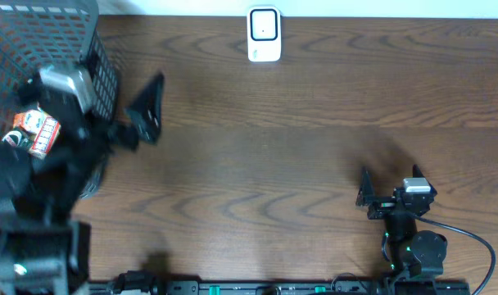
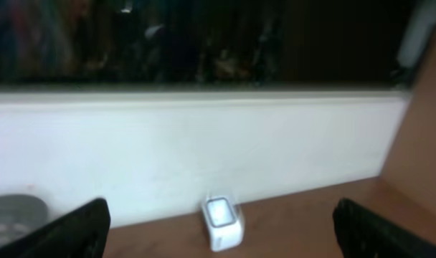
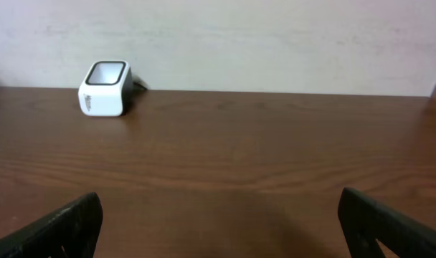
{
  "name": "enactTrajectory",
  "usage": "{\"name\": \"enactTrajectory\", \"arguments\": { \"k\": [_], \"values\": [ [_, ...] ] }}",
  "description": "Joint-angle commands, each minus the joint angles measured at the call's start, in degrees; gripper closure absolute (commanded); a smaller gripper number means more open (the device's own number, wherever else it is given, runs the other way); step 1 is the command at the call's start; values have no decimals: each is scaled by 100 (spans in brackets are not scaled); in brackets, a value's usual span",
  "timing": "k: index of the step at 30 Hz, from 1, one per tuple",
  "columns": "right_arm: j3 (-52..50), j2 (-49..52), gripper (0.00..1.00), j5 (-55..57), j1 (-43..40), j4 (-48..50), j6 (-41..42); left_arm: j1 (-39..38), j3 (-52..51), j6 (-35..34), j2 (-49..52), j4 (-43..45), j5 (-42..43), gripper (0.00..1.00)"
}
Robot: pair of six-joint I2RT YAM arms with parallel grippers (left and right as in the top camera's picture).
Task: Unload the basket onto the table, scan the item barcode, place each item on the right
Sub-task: 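Reach the left gripper into the basket and grasp the yellow chip bag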
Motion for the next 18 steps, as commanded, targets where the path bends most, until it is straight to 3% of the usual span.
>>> {"name": "enactTrajectory", "arguments": {
  "k": [1, 7, 13, 16, 18],
  "values": [
    [-9, -9, 1, 46, -2, -22, 81, 382, 1392, 684, 920, -1252, -533, 2],
    [-9, -9, 1, 46, -2, -22, 81, 551, 1652, 684, 1510, -2802, -647, 2],
    [-9, -9, 1, 46, -2, -22, 81, 551, 2037, 678, 1668, -2538, -841, 2],
    [-9, -9, 1, 46, -2, -22, 81, 601, 2697, 682, 1851, -2509, -1414, 2],
    [-9, -9, 1, 46, -2, -22, 81, 811, 3346, 702, 2124, -2516, -2238, 2]
  ]
}}
